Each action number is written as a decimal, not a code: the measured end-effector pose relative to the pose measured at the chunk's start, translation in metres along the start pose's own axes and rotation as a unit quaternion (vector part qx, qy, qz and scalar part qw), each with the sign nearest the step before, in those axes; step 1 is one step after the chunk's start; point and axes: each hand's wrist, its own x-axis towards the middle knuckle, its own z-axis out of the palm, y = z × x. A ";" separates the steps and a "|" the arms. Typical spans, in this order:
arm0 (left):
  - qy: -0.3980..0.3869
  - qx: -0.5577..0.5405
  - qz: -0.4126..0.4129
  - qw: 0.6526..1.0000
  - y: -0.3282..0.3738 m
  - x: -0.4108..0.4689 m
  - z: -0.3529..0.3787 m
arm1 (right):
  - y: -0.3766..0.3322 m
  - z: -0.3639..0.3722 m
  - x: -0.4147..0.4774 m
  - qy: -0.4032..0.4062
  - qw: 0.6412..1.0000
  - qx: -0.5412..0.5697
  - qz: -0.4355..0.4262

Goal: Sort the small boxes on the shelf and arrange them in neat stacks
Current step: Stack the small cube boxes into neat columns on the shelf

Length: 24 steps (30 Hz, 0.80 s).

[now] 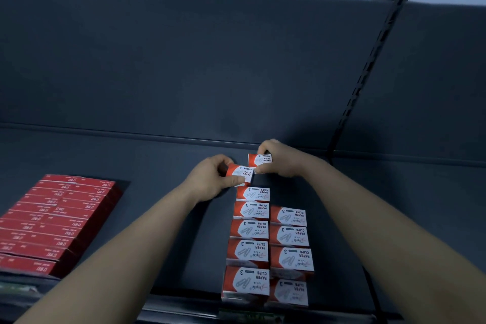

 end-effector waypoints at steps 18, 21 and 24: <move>0.109 -0.186 0.094 0.972 0.040 -0.072 -0.015 | 0.009 0.002 -0.117 0.185 0.886 0.425 0.026; 0.108 -0.131 0.108 0.980 0.047 -0.084 -0.013 | 0.003 0.007 -0.135 0.190 0.887 0.421 0.010; 0.112 -0.123 0.113 0.980 0.052 -0.092 -0.013 | -0.003 0.013 -0.147 0.180 0.893 0.413 -0.005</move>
